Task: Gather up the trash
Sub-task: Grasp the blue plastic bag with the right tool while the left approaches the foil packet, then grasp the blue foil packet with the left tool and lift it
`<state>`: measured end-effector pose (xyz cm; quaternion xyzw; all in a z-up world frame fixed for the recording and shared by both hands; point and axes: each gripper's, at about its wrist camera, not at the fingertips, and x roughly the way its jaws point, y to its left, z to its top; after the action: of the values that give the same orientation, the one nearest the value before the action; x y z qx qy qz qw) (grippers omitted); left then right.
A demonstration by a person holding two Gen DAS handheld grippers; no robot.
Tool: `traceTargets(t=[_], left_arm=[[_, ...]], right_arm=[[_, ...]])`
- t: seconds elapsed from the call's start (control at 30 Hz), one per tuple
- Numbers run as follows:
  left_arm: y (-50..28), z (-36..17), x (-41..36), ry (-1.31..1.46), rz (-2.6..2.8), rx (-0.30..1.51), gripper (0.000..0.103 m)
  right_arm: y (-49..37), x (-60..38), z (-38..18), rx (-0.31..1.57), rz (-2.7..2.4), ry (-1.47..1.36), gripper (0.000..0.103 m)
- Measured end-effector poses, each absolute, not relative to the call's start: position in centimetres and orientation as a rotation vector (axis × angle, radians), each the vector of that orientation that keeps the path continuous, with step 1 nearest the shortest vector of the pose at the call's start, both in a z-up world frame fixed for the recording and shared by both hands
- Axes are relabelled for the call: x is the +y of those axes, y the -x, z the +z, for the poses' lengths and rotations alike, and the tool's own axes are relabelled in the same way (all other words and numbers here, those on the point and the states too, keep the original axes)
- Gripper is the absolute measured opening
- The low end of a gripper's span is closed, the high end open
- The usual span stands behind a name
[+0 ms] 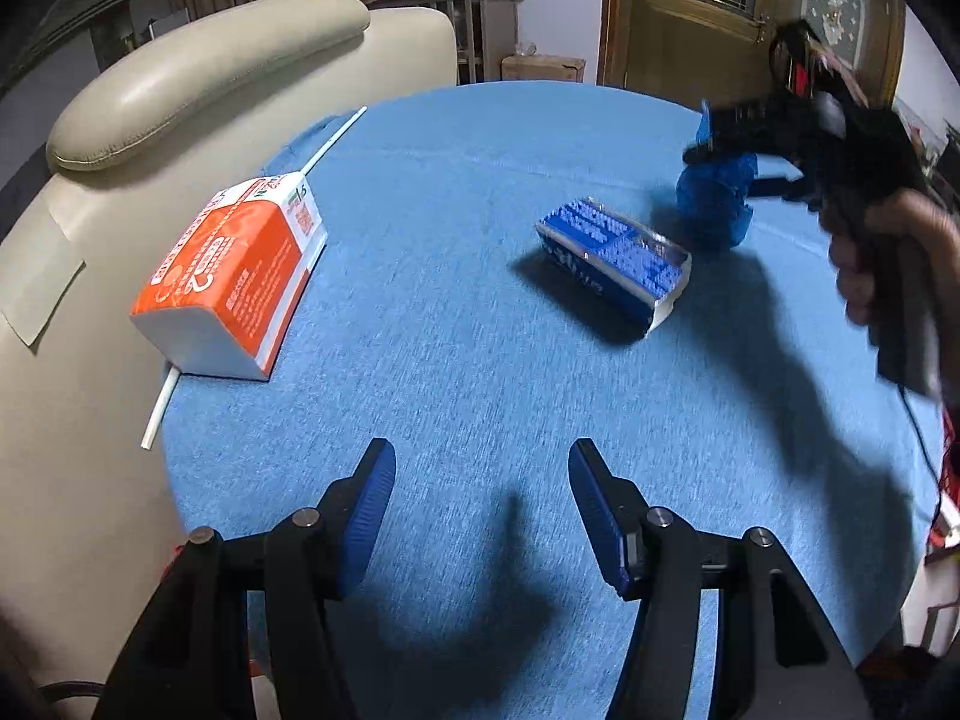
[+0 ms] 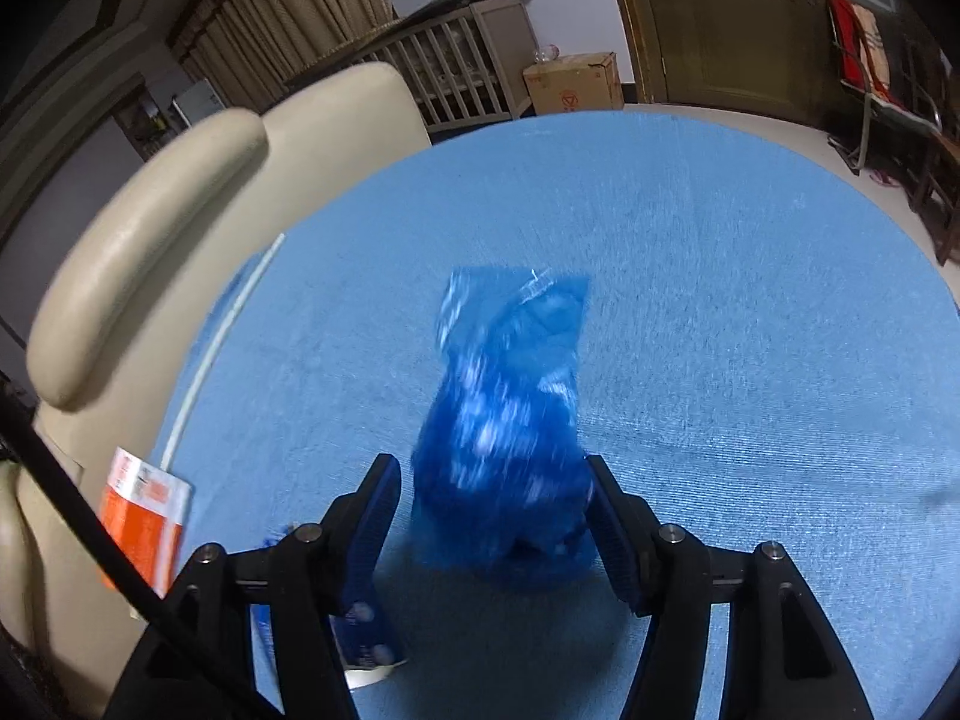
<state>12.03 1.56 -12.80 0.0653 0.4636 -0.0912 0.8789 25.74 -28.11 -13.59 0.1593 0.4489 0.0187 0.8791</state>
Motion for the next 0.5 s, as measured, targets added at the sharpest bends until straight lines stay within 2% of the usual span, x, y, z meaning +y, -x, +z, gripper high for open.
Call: traceTargets(t=[0.03, 0.13, 0.27, 0.3, 0.37, 0.5], left_arm=[[-12.3, -12.7, 1.5, -0.126, -0.193, 0.968, 0.061], [-13.3, -12.1, 0.9, -0.092, -0.206, 0.973, 0.061], [-15.3, -11.5, -0.7, -0.037, -0.254, 0.991, 0.061], [-15.7, -11.4, -1.2, -0.026, -0.262, 0.996, 0.063], [-17.1, -11.3, -2.5, 0.007, -0.277, 1.010, 0.073], [-19.8, -11.5, -4.4, 0.120, -0.291, 1.051, 0.074]], right_arm=[[-25.7, -28.1, -13.8, 0.938, 0.039, -0.312, 0.044], [-25.0, -28.4, -13.7, 0.910, 0.057, -0.310, 0.040], [-23.4, -29.5, -13.3, 0.883, 0.063, -0.357, 0.039], [-22.7, -29.9, -13.3, 0.881, 0.073, -0.369, 0.039], [-21.4, -30.4, -13.3, 0.875, 0.085, -0.378, 0.039], [-18.1, -31.7, -13.4, 0.861, 0.111, -0.405, 0.039]])
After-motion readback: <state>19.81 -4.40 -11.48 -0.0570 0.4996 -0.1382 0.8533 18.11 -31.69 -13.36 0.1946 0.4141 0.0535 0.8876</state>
